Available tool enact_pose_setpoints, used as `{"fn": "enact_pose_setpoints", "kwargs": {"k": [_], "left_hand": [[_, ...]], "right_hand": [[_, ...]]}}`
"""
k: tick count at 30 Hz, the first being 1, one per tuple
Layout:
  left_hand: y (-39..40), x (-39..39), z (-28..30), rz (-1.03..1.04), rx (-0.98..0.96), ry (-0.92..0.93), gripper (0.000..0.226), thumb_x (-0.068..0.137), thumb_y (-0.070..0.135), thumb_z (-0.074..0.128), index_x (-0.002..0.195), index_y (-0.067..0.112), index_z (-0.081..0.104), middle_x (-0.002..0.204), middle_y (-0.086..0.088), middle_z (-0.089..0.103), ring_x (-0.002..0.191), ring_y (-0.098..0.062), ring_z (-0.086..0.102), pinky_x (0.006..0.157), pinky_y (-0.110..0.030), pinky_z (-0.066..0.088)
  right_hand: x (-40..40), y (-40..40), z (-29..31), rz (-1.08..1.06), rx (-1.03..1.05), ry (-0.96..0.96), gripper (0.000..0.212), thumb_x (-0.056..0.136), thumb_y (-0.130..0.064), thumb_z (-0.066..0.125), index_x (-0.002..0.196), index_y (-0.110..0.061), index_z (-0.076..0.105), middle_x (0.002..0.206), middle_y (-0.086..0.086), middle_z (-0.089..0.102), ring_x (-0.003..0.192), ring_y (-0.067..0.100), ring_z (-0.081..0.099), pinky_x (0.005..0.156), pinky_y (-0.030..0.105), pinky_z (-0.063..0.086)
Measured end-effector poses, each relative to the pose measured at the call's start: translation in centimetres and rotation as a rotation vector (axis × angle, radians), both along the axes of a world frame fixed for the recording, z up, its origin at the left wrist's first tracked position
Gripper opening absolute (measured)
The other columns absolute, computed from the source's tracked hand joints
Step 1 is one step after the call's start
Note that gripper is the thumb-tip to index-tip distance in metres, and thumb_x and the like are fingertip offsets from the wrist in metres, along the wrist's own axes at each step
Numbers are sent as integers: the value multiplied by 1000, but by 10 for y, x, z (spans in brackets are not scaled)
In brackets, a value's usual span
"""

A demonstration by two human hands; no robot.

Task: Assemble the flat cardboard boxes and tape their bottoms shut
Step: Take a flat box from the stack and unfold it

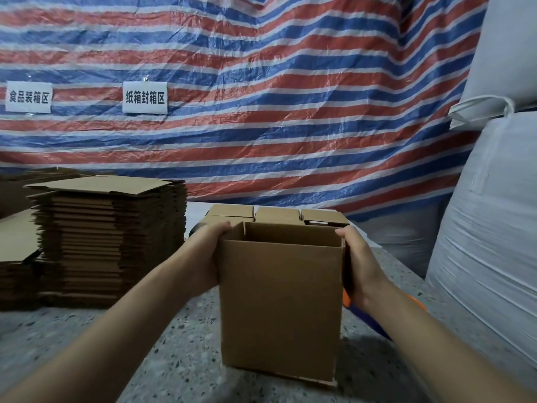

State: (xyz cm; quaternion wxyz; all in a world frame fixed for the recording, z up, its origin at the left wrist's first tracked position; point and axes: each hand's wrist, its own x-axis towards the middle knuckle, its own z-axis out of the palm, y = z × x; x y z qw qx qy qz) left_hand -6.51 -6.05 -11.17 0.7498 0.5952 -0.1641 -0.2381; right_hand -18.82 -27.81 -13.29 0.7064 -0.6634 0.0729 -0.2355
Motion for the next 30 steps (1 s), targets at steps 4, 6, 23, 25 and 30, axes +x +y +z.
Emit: {"fn": "enact_pose_setpoints", "kwargs": {"k": [4,6,23,25,30], "left_hand": [[-8,-6,-10,-50,-55,-50,31,98,35,49,94,15,72,70,-6,70,59,-15,69,49,-26,53],[-8,-5,-16,-40,-72,-81,46,98,45,42,80,21,77,69,-5,69,60,-15,68,53,-26,53],[-11,-32,-40,92,-162,-5,55,90,62,50,66,21,79,72,-6,74,59,-18,70,49,-23,53],[-14,-33,-43,112,-164,53,61,96,56,45,57,20,77,65,-6,72,52,-17,68,45,-22,51],[-15,-36,-41,83,-175,49,53,93,47,53,53,20,75,59,-4,69,47,-16,65,42,-22,50]], "right_hand": [[-2,-6,-2,165,63,44,47,96,-48,40,87,-11,69,77,9,65,72,19,64,73,35,48],[-1,-9,-3,165,42,1,44,94,-48,41,102,-10,62,82,10,62,78,21,61,80,38,45],[4,-4,-32,41,104,-114,52,90,-61,41,85,-30,82,85,8,78,78,21,76,60,31,60],[2,-2,-36,30,100,-149,51,82,-63,45,84,-27,81,82,10,77,74,22,75,58,31,59],[4,-3,-43,-26,80,-156,57,80,-60,44,104,-15,69,83,8,77,72,20,75,55,28,58]]}}
